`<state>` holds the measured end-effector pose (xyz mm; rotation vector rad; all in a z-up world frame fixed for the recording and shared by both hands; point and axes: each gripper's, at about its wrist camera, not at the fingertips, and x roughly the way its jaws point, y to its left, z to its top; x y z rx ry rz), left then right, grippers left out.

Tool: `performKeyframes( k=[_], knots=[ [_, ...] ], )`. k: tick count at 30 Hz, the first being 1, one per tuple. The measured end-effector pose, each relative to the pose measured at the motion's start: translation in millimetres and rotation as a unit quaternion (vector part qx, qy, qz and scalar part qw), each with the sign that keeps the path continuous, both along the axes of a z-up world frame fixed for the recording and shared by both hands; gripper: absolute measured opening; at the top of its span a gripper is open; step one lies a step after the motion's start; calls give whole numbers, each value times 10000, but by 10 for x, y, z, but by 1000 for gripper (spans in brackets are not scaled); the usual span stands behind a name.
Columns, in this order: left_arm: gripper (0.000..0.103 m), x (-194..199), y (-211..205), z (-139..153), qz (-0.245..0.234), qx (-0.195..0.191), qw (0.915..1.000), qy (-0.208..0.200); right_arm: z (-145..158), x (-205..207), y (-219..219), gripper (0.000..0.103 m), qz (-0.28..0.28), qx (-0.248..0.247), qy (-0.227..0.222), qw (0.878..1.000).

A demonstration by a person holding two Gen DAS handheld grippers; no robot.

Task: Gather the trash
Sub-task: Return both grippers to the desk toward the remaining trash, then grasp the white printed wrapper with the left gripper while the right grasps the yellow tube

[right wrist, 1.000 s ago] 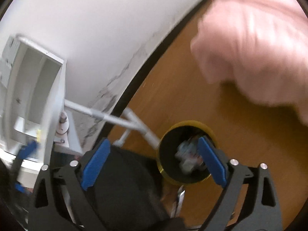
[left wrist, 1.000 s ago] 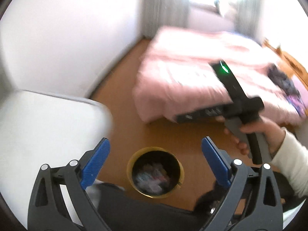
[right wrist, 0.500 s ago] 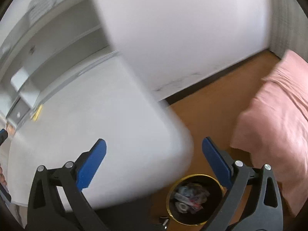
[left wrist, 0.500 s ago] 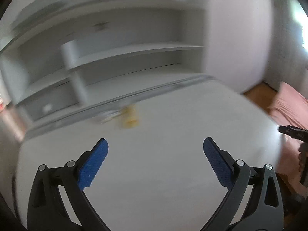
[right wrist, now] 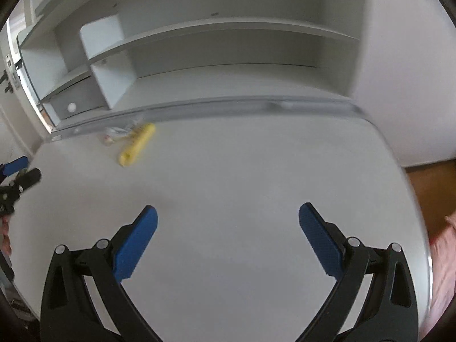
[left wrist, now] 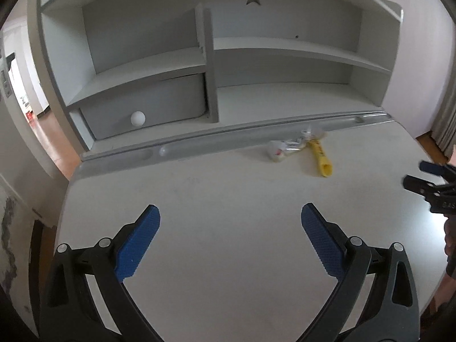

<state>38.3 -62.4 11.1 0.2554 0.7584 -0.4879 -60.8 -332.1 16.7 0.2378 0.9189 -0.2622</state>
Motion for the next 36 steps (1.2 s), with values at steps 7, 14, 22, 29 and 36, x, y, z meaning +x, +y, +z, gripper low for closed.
performKeyframes(
  k=[7, 14, 22, 29, 36],
  knots=[
    [96, 627, -115, -100, -76, 226, 9996, 161, -163, 993, 484, 96, 576, -95, 380, 9976],
    [96, 1001, -468, -205, -709, 385, 9965, 212, -275, 1511, 561, 93, 783, -242, 446, 9956],
    [96, 1073, -960, -267, -1452, 536, 9877, 194, -262, 1462, 529, 44, 1274, -155, 449, 9907],
    [96, 1029, -1312, -359, -2052, 652, 9757, 416, -227, 1333, 322, 24, 1448, -2, 474, 9883],
    [76, 1058, -1493, -495, -2363, 770, 9645, 897, -184, 1317, 303, 24, 1890, -102, 660, 9797]
  ],
)
